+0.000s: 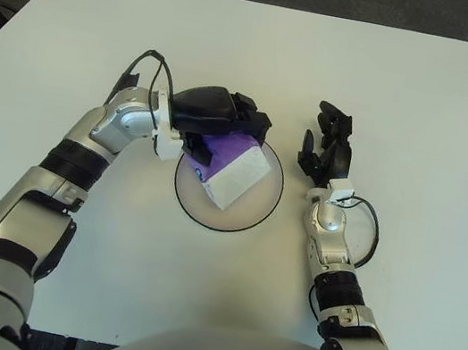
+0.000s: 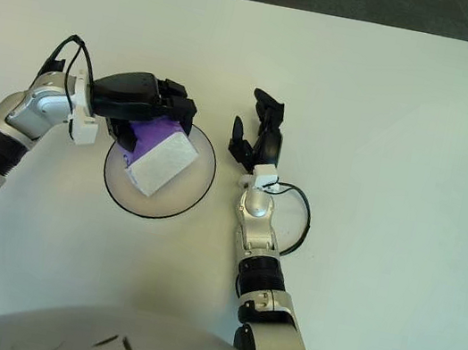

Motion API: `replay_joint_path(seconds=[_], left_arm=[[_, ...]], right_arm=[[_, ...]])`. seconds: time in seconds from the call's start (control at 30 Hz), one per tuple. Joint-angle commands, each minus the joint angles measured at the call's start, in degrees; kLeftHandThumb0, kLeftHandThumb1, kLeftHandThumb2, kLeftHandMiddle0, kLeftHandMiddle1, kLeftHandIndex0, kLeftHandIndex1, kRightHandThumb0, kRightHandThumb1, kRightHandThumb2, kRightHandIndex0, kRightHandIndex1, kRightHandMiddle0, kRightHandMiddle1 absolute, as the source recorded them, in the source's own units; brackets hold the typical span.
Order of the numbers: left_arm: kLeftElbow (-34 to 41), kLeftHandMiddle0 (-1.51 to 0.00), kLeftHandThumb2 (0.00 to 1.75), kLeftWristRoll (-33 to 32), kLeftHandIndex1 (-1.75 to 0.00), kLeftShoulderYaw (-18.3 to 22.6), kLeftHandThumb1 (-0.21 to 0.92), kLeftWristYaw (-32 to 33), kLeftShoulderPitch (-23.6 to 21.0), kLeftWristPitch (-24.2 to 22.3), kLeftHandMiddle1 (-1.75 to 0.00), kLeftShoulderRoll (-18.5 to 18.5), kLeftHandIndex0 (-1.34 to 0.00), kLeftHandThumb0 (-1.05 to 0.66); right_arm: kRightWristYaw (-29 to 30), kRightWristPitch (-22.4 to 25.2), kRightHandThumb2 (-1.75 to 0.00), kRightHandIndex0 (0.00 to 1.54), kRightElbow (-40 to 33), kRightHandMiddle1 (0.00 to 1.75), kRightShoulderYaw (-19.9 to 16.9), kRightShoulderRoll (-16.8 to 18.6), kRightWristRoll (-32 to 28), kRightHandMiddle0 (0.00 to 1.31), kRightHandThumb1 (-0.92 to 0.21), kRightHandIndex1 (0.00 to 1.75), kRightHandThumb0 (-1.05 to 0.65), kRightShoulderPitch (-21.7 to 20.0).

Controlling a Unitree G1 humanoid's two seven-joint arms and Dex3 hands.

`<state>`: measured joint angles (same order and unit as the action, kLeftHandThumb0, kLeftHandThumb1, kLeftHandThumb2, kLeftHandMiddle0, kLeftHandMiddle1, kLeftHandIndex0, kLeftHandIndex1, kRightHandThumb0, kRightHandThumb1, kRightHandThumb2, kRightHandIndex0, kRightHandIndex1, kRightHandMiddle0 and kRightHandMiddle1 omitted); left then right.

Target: Put the tissue paper into the plate.

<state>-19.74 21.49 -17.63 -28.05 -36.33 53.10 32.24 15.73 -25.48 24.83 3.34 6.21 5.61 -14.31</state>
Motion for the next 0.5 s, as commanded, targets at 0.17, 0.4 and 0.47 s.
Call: replay_joint_path(seconds=[0.17,0.4,0.47], left_arm=[[-1.1,-0.82,1.55,2.3,-1.75,0.1,0.09,1.9,-0.8,-0.2,-1.65,-0.4,-0.55,0.00],[-2.3,-0.78,1.53,3.0,-1.75,1.5,0.12,6.9,0.0,0.6,-1.68,-3.0,-0.53,0.00],[-2.8,-0.77,1.53,2.7,-1.75,1.6,0.12,7.9,0.3,0.9,-1.68,-3.5,-0.53,0.00]], right_arm=[[0.0,3.8,-0.62,0.20,11.7,0.92,-0.9,-0.6,0.3,0.00,-0.90,0.57,-0.60,10.0],[0.0,3.8,-0.61,0.21,11.9,0.92,-0.9,-0.6,0.4,0.00,-0.91,0.57,-0.60,10.0],[0.0,3.8,-0.61,0.21,11.9,0.92,-0.9,-0.6,0.4,0.00,-0.91,0.57,-0.60,10.0]])
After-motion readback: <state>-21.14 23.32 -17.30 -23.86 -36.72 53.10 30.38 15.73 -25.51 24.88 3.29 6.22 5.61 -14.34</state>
